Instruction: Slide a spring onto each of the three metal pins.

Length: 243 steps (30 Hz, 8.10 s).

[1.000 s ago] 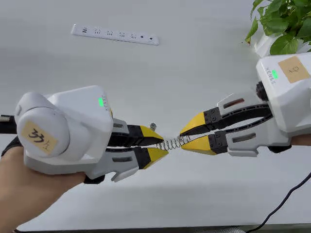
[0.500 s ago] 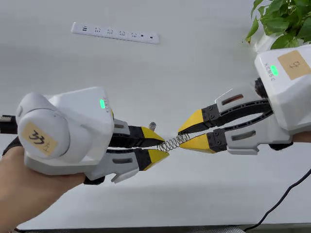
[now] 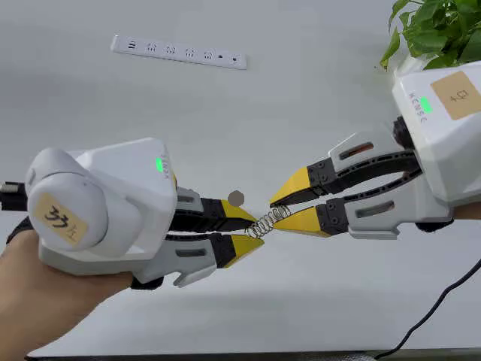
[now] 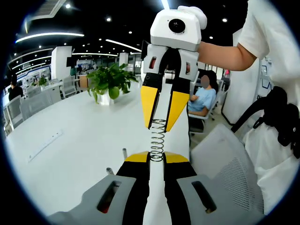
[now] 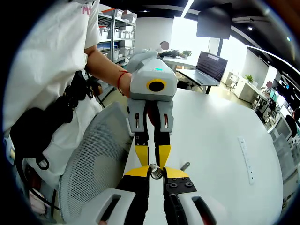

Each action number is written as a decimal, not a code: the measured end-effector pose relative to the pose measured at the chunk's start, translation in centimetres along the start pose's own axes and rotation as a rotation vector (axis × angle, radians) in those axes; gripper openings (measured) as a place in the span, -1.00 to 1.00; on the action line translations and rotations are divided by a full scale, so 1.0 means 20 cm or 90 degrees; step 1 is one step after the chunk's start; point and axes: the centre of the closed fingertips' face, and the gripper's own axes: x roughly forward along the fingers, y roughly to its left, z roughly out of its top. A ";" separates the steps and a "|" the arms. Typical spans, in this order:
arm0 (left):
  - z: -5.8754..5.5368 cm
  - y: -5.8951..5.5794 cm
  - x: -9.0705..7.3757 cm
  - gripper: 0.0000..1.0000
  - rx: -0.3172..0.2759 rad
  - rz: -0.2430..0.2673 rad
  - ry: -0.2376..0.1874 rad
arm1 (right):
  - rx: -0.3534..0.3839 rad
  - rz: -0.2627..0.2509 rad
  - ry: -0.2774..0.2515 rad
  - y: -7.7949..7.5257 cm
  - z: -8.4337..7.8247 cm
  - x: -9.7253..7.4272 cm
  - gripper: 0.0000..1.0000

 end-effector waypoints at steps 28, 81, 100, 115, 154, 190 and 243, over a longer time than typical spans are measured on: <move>0.04 0.01 -0.02 -0.88 -0.038 -0.002 -0.067 | -0.005 0.015 0.010 -0.04 0.03 -0.02 -0.75; 0.05 0.01 0.00 -0.87 -0.018 -0.008 -0.071 | -0.083 0.139 0.138 0.00 -0.03 0.06 -0.86; 0.00 0.00 -0.04 -0.83 -0.012 0.000 -0.060 | -0.061 0.105 0.121 -0.02 -0.02 0.03 -0.87; -0.16 0.12 -0.20 -0.51 -0.034 0.075 -0.035 | 0.011 0.020 0.144 -0.19 -0.19 -0.06 -0.86; -0.35 0.34 -0.36 0.72 -0.083 0.135 -0.040 | 0.137 -0.045 0.240 -0.42 -0.70 0.12 -0.86; -0.34 0.35 -0.34 0.76 -0.095 0.132 -0.069 | 0.134 -0.015 0.270 -0.43 -0.83 0.22 -0.86; -0.35 0.35 -0.31 0.72 -0.106 0.120 -0.062 | 0.100 0.007 0.295 -0.41 -0.97 0.41 -0.85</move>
